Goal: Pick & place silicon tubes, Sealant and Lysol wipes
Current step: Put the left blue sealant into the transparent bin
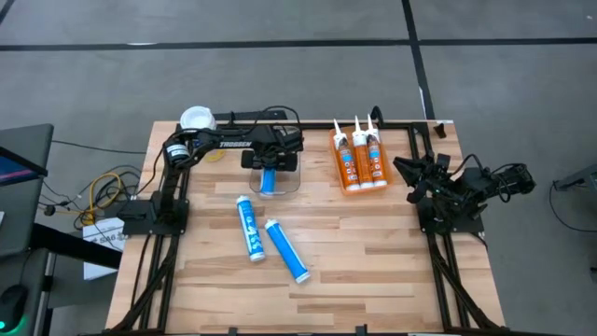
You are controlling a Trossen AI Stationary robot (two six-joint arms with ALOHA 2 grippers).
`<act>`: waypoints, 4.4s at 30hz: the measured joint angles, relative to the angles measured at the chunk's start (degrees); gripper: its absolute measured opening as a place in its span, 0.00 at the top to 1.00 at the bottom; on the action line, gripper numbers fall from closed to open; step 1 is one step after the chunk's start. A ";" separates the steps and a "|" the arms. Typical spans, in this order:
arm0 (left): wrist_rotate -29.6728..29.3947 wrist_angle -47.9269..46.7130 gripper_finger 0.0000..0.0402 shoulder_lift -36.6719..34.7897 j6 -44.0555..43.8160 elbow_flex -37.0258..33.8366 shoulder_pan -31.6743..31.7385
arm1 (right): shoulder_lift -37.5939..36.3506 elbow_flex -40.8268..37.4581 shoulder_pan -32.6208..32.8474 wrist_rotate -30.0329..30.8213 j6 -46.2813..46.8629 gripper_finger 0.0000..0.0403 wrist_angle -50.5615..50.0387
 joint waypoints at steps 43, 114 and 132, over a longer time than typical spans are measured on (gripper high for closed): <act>1.32 -32.96 0.16 -3.57 -4.14 29.34 -19.58 | 0.01 -0.02 0.02 0.00 -0.04 0.84 -0.04; 8.65 9.90 0.34 -16.94 -53.01 -32.02 -30.56 | -0.01 -0.02 0.02 0.13 -0.02 0.84 0.31; 14.09 -9.54 0.50 -19.35 -50.68 -22.34 -33.86 | -0.01 -0.02 0.02 0.02 -0.02 0.84 0.44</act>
